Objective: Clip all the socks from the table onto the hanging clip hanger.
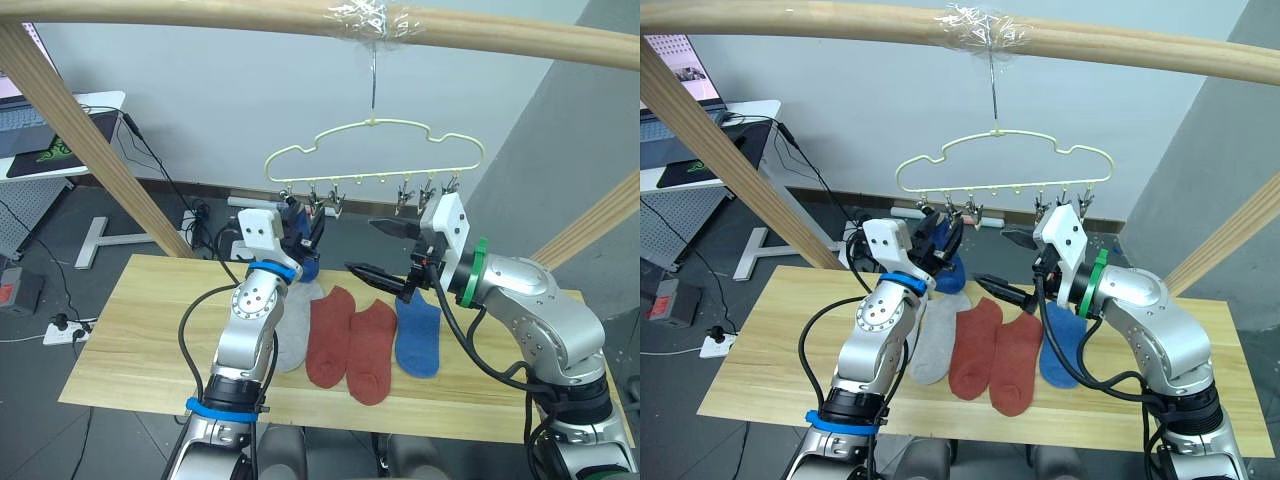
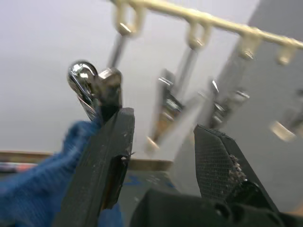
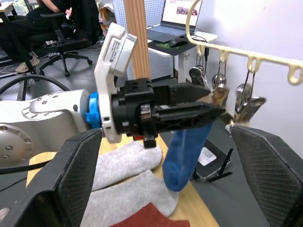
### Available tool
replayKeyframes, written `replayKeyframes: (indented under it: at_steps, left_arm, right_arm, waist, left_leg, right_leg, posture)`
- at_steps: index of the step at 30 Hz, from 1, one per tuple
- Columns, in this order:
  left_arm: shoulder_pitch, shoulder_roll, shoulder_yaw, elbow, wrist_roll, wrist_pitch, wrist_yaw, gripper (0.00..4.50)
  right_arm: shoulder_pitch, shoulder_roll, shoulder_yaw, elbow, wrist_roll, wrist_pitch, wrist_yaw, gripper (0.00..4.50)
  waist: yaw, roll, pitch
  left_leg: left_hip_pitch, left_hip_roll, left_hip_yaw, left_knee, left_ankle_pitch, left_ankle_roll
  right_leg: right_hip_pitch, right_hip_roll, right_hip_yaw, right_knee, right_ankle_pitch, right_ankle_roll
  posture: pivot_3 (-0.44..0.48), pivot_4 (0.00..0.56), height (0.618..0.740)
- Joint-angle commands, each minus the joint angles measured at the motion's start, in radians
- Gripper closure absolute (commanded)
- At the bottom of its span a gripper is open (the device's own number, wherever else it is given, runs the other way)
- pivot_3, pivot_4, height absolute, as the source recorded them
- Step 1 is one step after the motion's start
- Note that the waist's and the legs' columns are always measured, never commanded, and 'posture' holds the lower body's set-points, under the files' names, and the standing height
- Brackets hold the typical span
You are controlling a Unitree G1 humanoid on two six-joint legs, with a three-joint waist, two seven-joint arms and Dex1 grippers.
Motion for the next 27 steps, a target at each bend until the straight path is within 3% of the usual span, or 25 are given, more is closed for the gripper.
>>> replayKeyframes:
  at_steps: [1, 27]
  left_arm:
    - [-0.007, -0.018, -0.005, -0.028, 0.011, -0.03, 0.004, 2.17]
    - [-0.084, -0.045, 0.016, 0.028, 0.025, -0.078, -0.014, 2.17]
  right_arm:
    - [-0.024, -0.008, -0.026, -0.036, 0.031, -0.001, -0.015, 0.0]
    - [-0.05, -0.039, -0.03, -0.01, 0.047, -0.02, -0.039, 0.0]
  waist:
    - [0.0, 0.0, 0.0]
    - [-0.001, 0.0, 0.0]
  left_leg:
    - [0.0, 0.0, 0.0, 0.0, 0.0, 0.0]
    - [0.0, 0.0, 0.0, 0.002, 0.0, 0.0]
  right_leg:
    - [0.0, 0.0, 0.0, 0.0, 0.0, 0.0]
    - [0.0, 0.0, 0.0, 0.002, 0.0, 0.0]
  posture:
    - [0.095, 0.171, 0.74]
    - [0.085, 0.175, 0.74]
